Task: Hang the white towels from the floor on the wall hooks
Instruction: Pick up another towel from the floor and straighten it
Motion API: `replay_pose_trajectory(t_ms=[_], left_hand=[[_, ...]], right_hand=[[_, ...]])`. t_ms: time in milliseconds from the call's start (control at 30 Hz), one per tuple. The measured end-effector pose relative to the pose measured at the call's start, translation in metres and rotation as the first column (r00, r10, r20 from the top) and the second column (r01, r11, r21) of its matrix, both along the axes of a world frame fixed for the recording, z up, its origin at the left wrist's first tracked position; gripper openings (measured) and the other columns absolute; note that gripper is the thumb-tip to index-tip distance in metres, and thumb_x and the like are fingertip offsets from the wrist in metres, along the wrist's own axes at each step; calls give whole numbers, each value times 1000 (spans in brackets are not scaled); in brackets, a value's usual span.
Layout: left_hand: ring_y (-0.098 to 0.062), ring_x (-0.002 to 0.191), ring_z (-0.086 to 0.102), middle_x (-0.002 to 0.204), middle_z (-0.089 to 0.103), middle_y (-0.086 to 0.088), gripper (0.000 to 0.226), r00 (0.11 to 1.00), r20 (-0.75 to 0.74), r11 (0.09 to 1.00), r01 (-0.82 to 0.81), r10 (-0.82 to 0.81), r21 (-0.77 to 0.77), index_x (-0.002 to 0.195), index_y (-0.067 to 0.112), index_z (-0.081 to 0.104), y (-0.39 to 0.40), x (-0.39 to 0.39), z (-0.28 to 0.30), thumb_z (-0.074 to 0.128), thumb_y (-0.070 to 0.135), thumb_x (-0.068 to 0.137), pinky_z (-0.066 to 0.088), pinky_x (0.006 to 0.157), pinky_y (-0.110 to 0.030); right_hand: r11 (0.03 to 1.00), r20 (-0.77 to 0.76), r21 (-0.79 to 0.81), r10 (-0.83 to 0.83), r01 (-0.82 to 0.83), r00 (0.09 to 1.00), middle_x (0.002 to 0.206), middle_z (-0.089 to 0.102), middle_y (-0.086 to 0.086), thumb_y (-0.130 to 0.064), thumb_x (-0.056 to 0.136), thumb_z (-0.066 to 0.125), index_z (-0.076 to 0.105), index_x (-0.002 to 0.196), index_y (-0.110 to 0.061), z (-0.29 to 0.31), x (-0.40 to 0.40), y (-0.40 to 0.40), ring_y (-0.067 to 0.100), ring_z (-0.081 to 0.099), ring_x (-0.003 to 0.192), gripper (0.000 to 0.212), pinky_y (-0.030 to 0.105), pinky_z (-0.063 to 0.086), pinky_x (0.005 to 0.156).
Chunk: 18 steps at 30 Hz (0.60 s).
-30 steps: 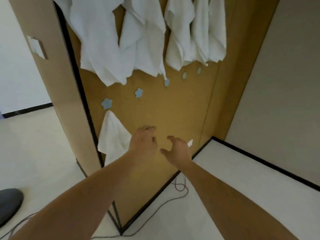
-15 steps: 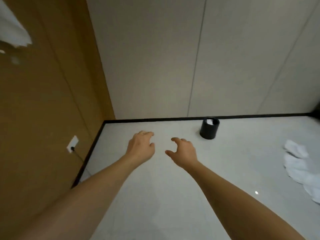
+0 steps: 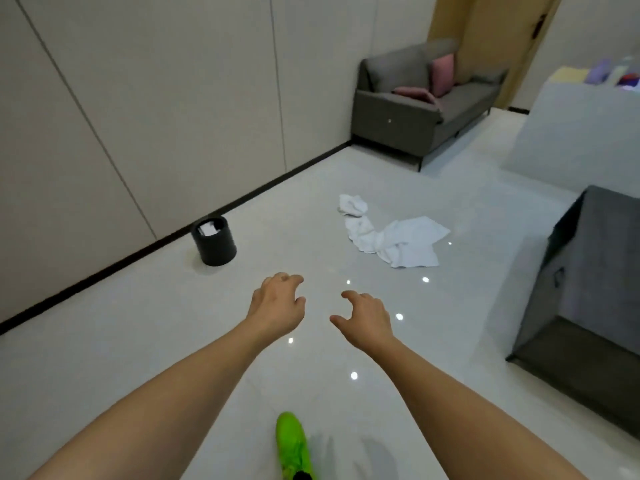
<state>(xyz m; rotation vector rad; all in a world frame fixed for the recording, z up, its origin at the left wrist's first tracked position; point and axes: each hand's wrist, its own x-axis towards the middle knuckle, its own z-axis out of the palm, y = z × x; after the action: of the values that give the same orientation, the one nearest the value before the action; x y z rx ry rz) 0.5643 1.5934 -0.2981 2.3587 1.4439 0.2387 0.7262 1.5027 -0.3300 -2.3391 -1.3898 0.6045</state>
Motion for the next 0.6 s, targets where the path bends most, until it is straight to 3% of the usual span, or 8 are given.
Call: replay_pose_trajectory(t_ms=[333, 600], left_hand=[[-27, 127, 44, 143, 46, -6, 50, 931, -79, 932, 346, -355, -113, 143, 23, 44, 153, 218, -34, 50, 34, 94, 40, 102, -40], [-27, 126, 45, 141, 47, -7, 50, 876, -138, 881, 434, -461, -189, 142, 21, 45, 251, 338, -60, 50, 33, 94, 41, 101, -41]], right_hand=[[932, -27, -129, -344, 338, 939, 132, 56, 3, -48, 88, 61, 45, 143, -26, -16, 189, 100, 26, 49, 123, 61, 40, 43, 102], [859, -111, -227, -491, 459, 864, 125, 59, 3, -46, 89, 61, 47, 142, -25, -46, 291, 161, 25, 52, 120, 59, 39, 46, 99]])
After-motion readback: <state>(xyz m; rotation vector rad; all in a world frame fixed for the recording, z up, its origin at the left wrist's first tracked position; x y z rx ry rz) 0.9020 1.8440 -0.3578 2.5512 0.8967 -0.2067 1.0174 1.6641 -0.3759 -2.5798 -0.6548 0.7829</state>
